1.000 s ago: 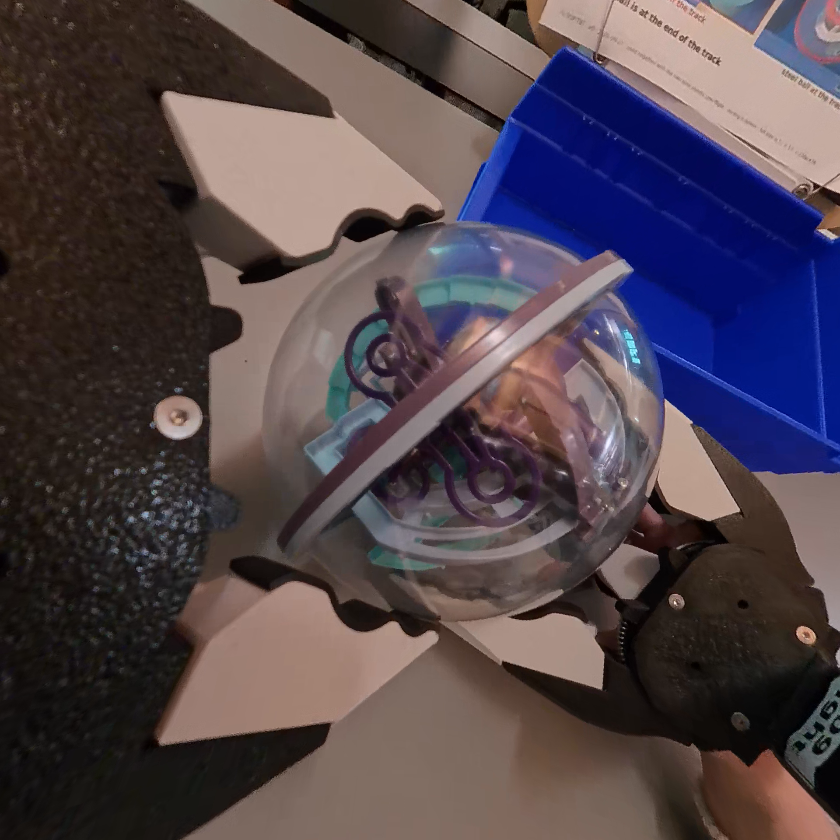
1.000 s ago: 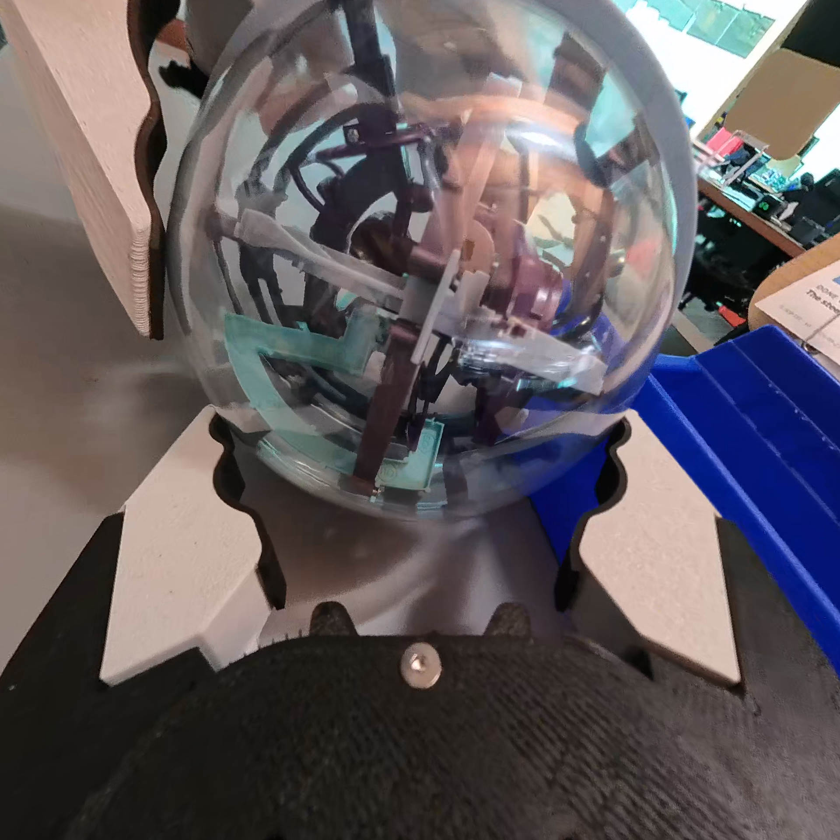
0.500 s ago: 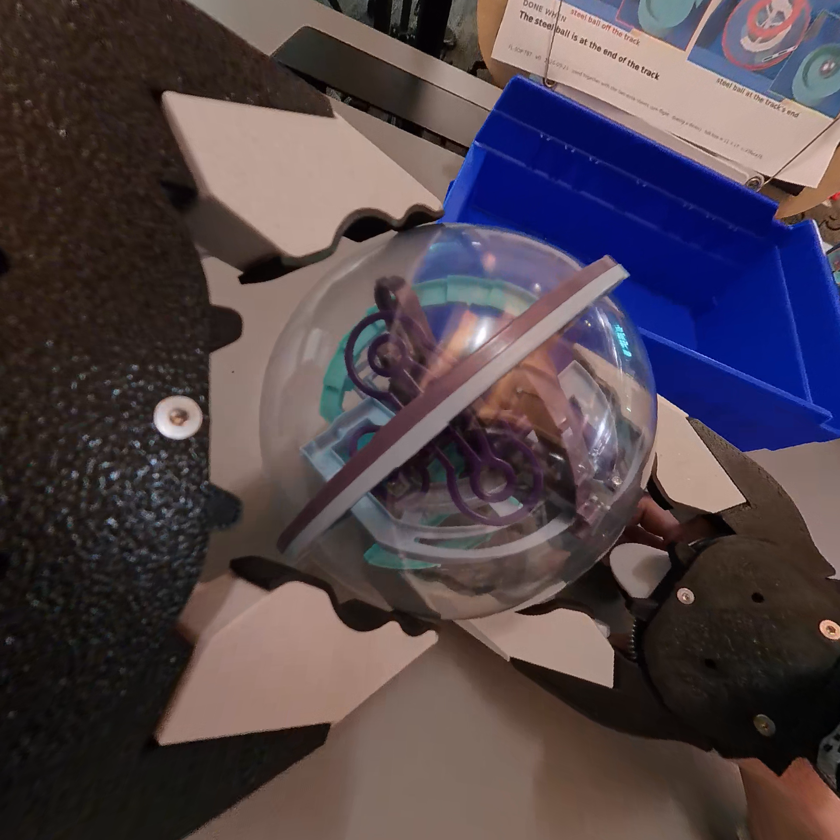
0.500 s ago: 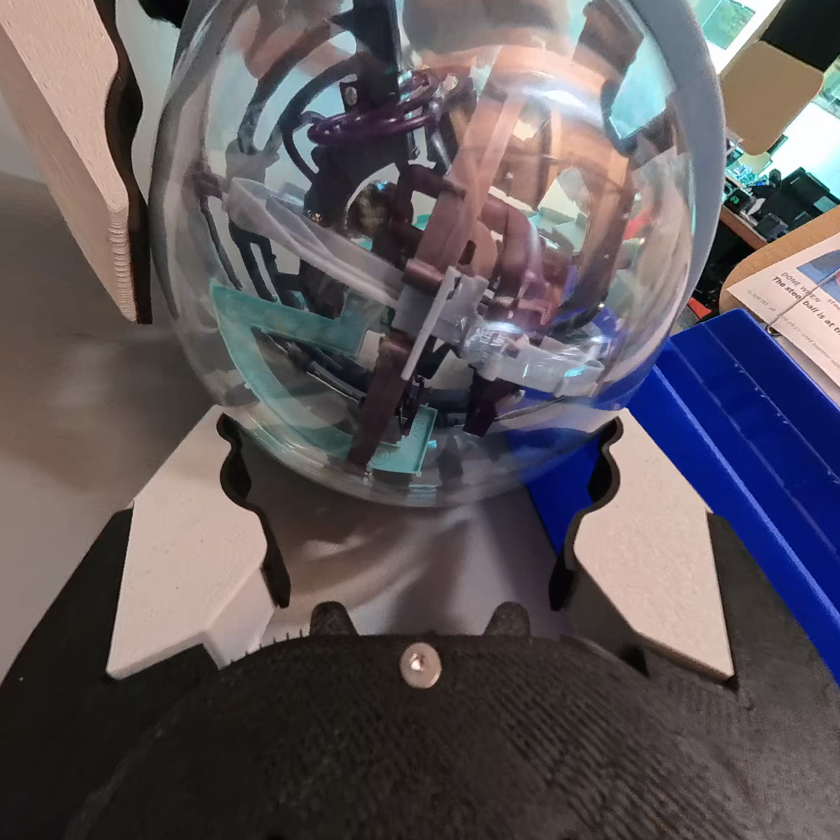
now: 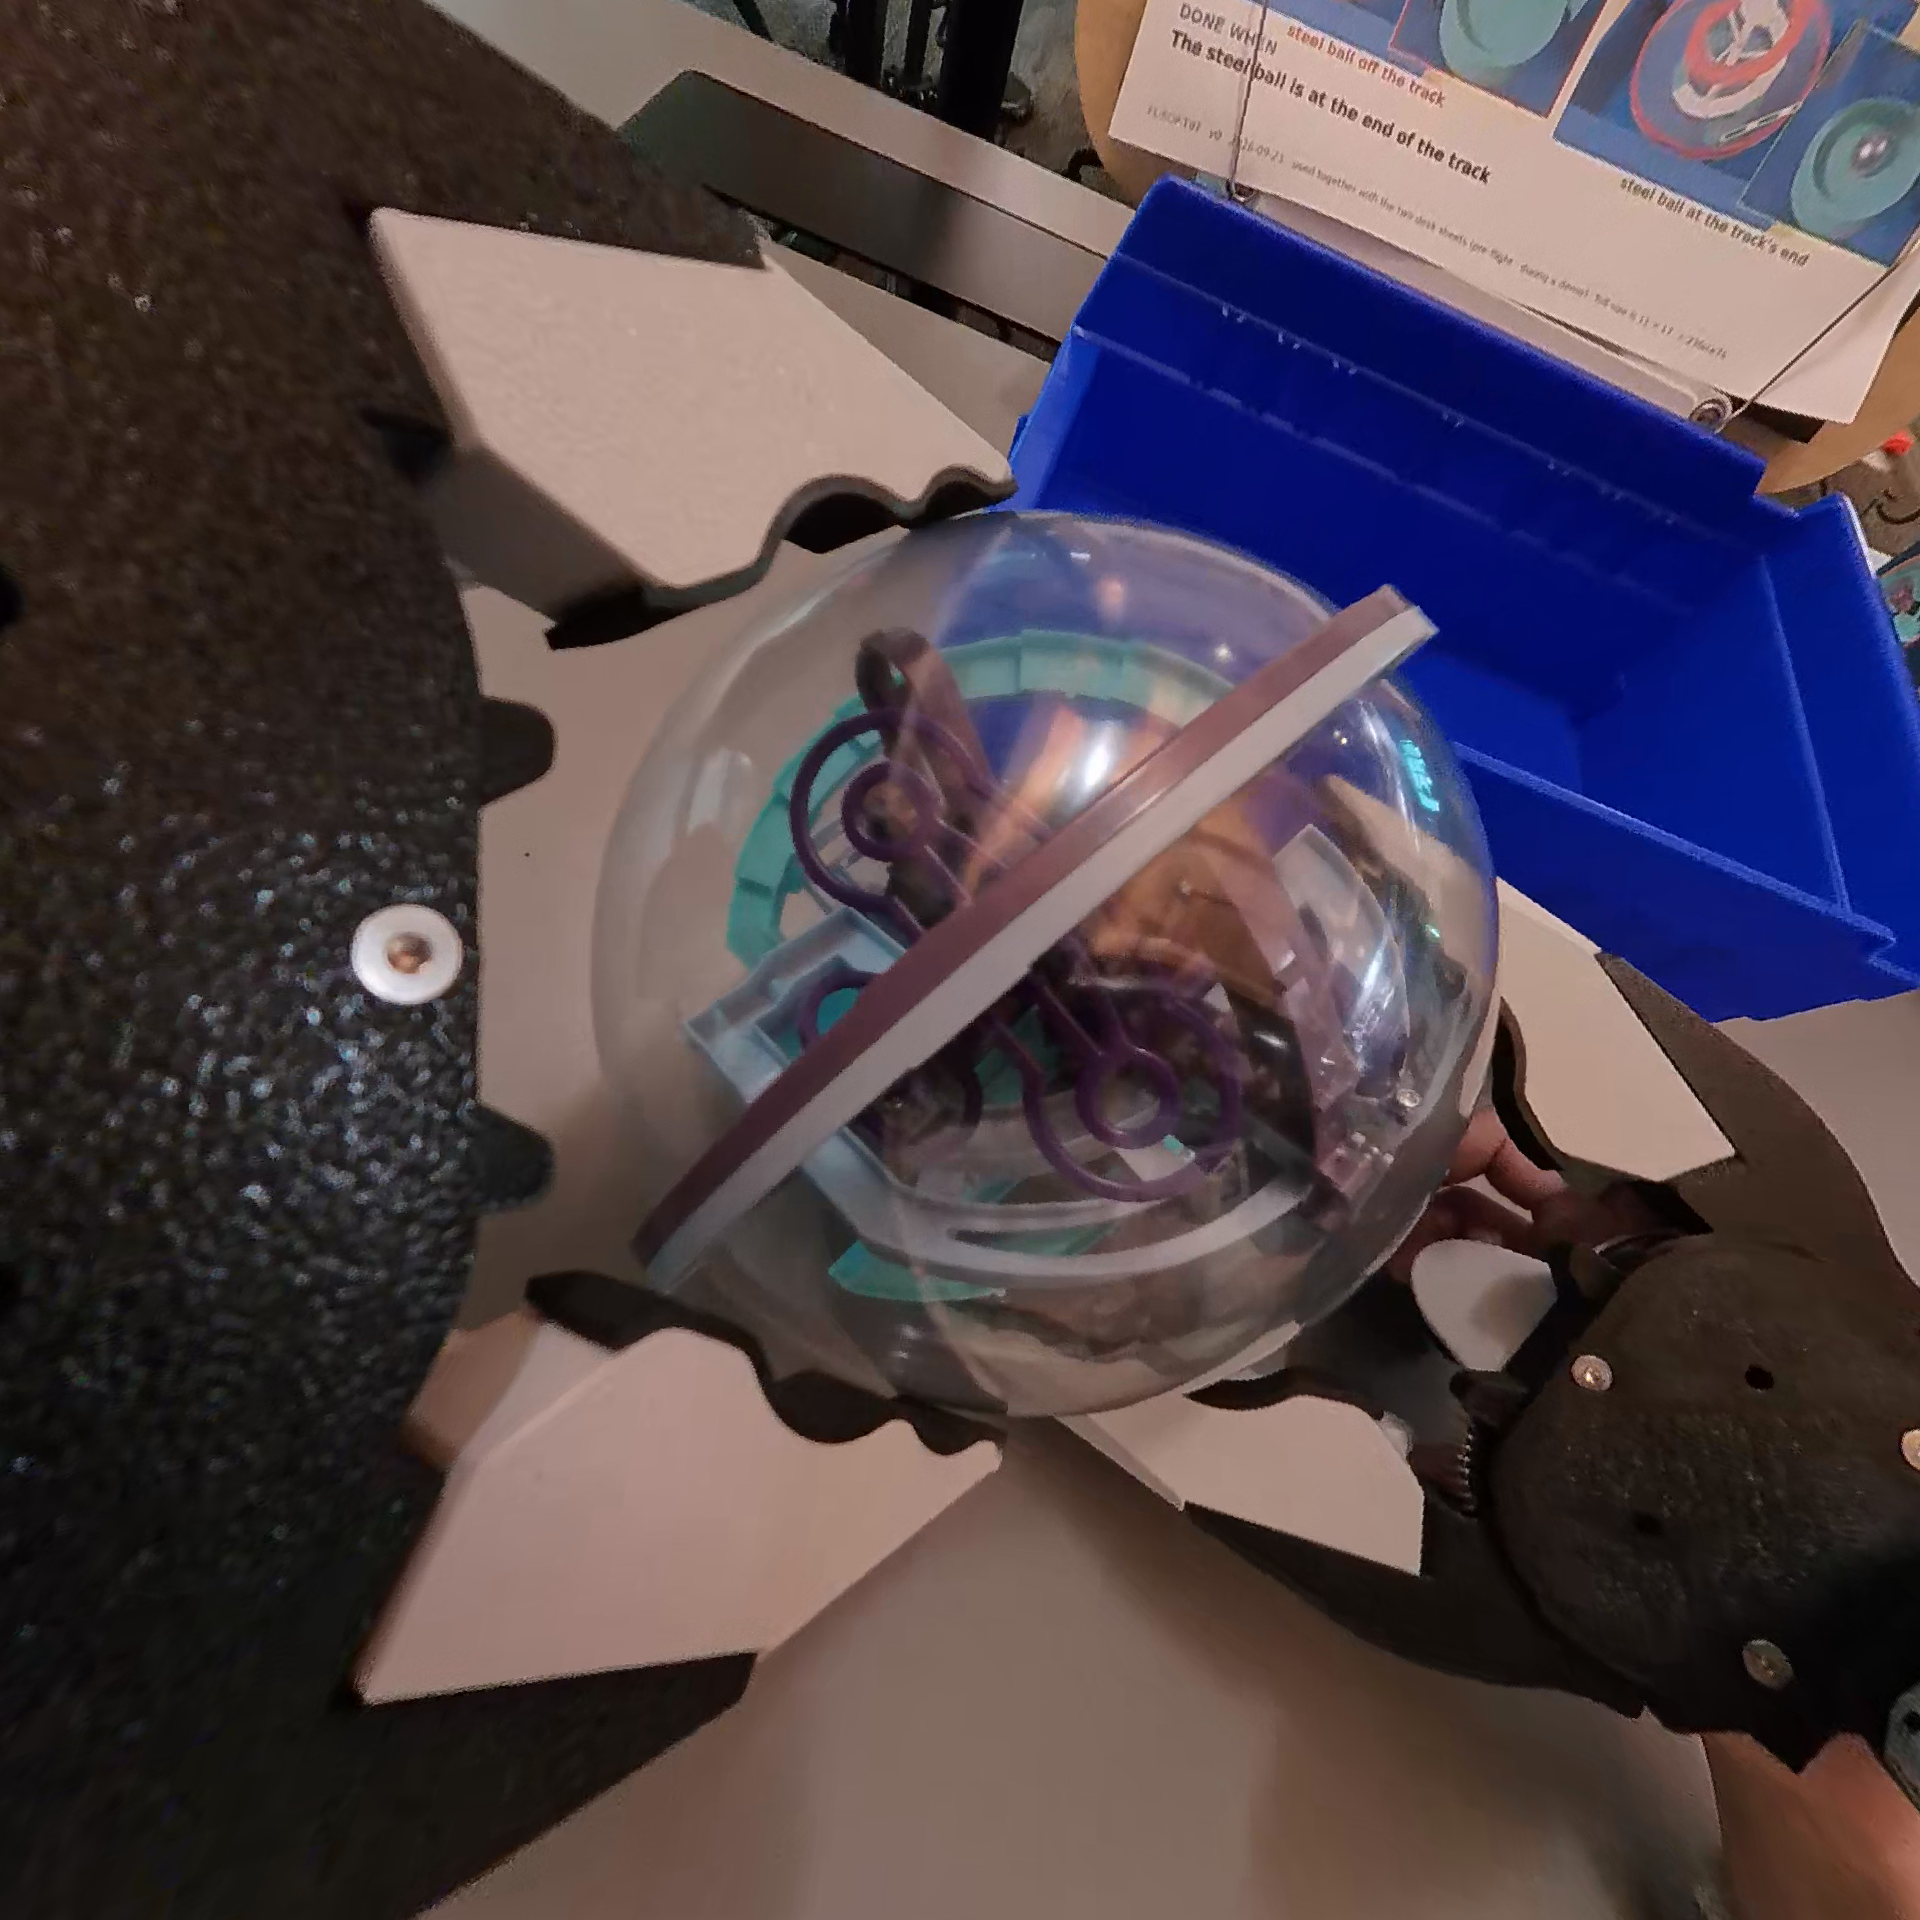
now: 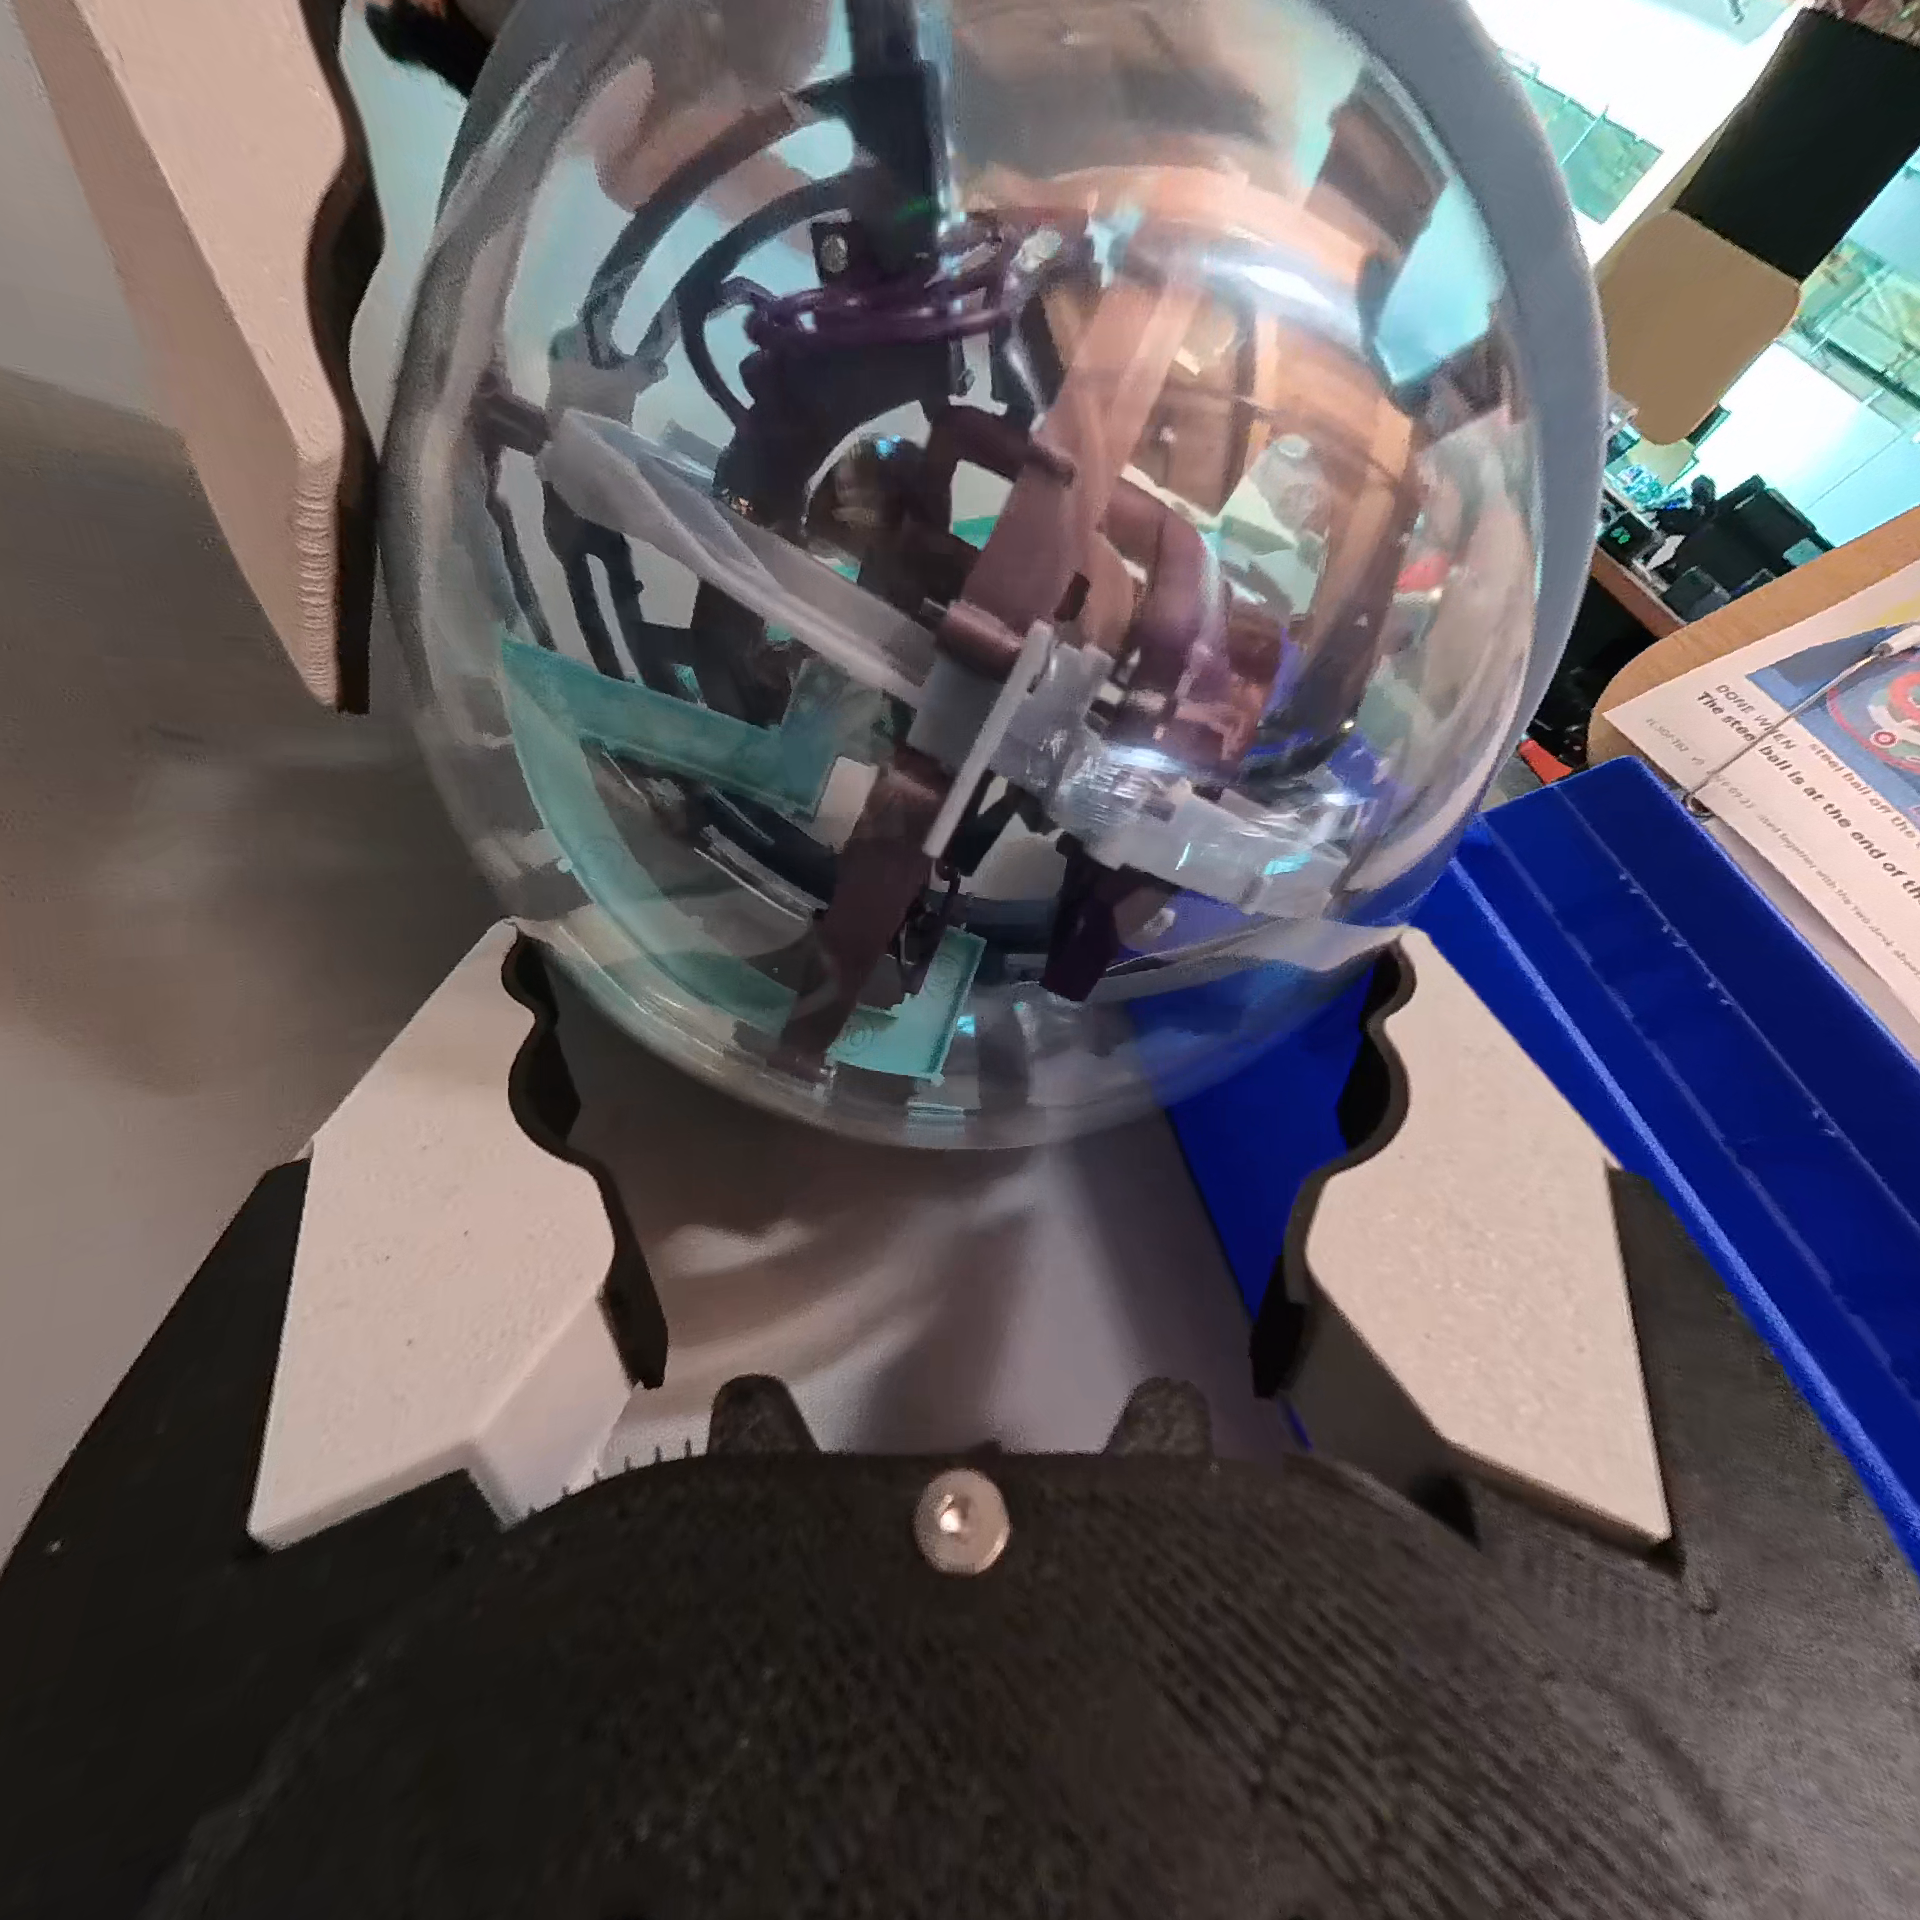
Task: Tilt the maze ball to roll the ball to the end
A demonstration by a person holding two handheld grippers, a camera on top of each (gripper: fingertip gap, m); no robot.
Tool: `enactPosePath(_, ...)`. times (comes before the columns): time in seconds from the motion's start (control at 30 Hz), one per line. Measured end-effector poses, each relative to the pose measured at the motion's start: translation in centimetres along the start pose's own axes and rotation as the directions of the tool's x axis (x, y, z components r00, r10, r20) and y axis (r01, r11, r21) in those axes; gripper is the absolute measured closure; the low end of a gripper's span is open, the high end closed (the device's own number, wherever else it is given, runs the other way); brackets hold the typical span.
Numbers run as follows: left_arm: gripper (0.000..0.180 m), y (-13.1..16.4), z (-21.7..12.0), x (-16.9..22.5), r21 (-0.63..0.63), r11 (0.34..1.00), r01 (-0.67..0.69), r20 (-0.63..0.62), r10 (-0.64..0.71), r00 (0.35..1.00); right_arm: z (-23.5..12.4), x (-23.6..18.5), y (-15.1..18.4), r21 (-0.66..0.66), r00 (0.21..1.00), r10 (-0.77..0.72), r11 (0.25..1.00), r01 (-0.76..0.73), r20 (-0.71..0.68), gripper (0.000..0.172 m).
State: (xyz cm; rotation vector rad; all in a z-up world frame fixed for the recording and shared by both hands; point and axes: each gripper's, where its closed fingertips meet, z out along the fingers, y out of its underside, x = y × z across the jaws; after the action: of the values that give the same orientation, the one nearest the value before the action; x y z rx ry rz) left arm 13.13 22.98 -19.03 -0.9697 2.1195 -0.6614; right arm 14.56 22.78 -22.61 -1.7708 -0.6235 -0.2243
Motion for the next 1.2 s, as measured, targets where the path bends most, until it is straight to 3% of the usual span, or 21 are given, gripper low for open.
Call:
enactPosePath(0.43, 0.023, -0.5, 0.7, -0.5, -0.015, 1.000, 0.014, -0.084, -0.015, 0.996, -0.3, 0.6, 0.8, -0.034, 0.999, 0.043, 0.999, -0.042, 0.008, 0.029)
enactPosePath(0.73, 0.023, -1.8, 1.1, 0.1, 0.126, 0.989, -0.082, -0.160, 0.102, 0.982, -2.1, 0.7, 1.6, -0.049, 0.999, 0.025, 0.998, -0.026, -0.021, 0.045)
enactPosePath(1.2, 0.024, -2.1, 0.9, 0.4, 0.200, 0.976, -0.087, -0.155, 0.119, 0.981, -2.2, 0.7, 1.4, -0.042, 0.999, -0.006, 0.999, 0.004, -0.041, 0.046)
